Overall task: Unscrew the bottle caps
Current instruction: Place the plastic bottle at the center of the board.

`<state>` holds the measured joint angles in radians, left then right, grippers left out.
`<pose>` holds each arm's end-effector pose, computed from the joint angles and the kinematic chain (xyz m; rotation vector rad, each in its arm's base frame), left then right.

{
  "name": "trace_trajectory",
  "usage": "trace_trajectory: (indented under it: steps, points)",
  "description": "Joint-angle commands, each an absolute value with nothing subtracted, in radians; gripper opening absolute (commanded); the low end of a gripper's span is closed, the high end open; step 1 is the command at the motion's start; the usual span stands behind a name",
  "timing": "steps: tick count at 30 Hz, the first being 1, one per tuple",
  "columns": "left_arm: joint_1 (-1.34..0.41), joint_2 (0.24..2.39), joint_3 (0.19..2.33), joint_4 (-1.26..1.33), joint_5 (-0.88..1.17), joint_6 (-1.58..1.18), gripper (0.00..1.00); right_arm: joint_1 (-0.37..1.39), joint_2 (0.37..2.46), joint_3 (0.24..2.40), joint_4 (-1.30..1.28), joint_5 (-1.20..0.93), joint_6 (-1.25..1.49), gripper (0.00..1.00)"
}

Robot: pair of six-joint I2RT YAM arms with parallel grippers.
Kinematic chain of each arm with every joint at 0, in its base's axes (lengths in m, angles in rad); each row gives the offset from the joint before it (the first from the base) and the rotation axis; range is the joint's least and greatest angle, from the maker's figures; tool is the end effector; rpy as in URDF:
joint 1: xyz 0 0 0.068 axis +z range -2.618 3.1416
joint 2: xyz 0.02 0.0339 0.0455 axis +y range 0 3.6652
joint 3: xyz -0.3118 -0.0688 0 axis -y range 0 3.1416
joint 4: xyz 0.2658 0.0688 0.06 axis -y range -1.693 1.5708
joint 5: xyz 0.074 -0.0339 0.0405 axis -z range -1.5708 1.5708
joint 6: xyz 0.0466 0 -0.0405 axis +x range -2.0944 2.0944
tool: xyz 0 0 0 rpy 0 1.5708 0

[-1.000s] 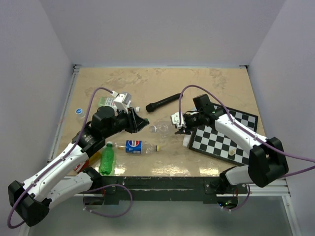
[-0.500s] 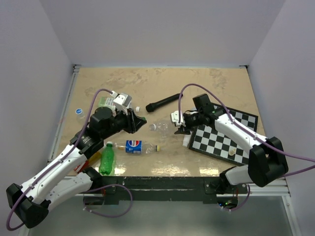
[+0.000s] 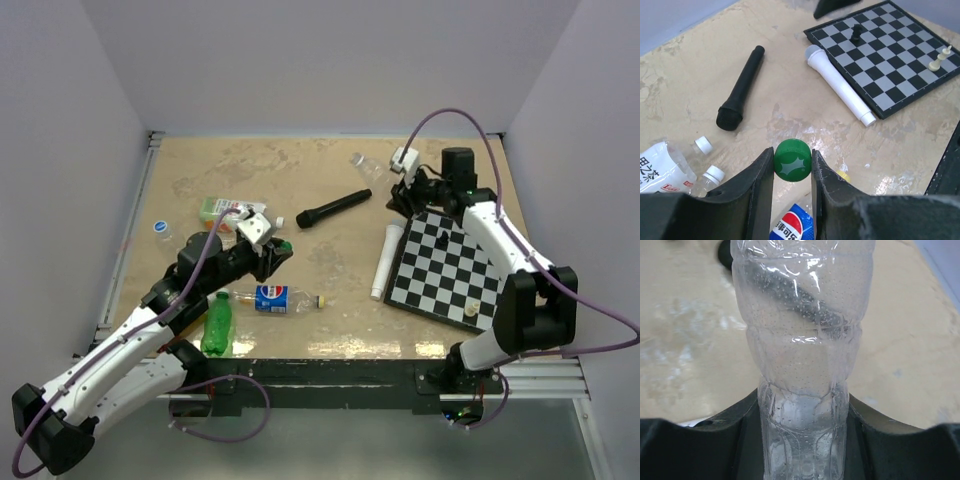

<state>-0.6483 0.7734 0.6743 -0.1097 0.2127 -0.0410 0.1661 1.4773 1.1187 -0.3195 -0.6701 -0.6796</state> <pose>0.1410 -0.1191 0.3399 0.6944 1.6896 -0.6811 0.3374 0.0859 0.3175 -1.1740 1.7612 0.4494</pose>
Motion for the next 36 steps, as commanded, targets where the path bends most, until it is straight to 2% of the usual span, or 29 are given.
trace_trajectory:
  steps: [1, 7, 12, 16, 19, 27, 31, 36]
  points:
    - [-0.646, 0.72, 0.615, -0.017, 0.207, 0.044, 0.0, 0.048, 1.552, 1.302, -0.282, -0.516, -0.545, 0.0]
    - [-0.644, 0.664, 0.566, -0.015, 0.199, 0.041, 0.0, -0.044, 1.782, 1.581, -0.351, -0.306, -0.549, 0.0]
    - [-0.646, 0.663, 0.566, -0.015, 0.192, 0.048, 0.0, -0.06, 2.02, 1.839, -0.449, -0.247, -0.517, 0.0]
    - [-0.644, 0.66, 0.565, -0.017, 0.192, 0.048, 0.0, -0.067, 2.14, 1.925, -0.428, -0.212, -0.479, 0.01]
    - [-0.644, 0.658, 0.565, -0.017, 0.189, 0.049, 0.0, -0.072, 2.233, 2.005, -0.507, -0.195, -0.486, 0.03]
    - [-0.644, 0.666, 0.561, -0.017, 0.195, 0.051, 0.0, -0.097, 2.293, 1.956, -0.514, -0.179, -0.5, 0.09]
    - [-0.644, 0.669, 0.561, -0.017, 0.195, 0.051, 0.0, -0.1, 2.316, 1.967, -0.525, -0.178, -0.499, 0.18]
    - [-0.646, 0.667, 0.558, -0.017, 0.192, 0.052, 0.0, -0.101, 2.322, 1.957, -0.532, -0.189, -0.505, 0.37]
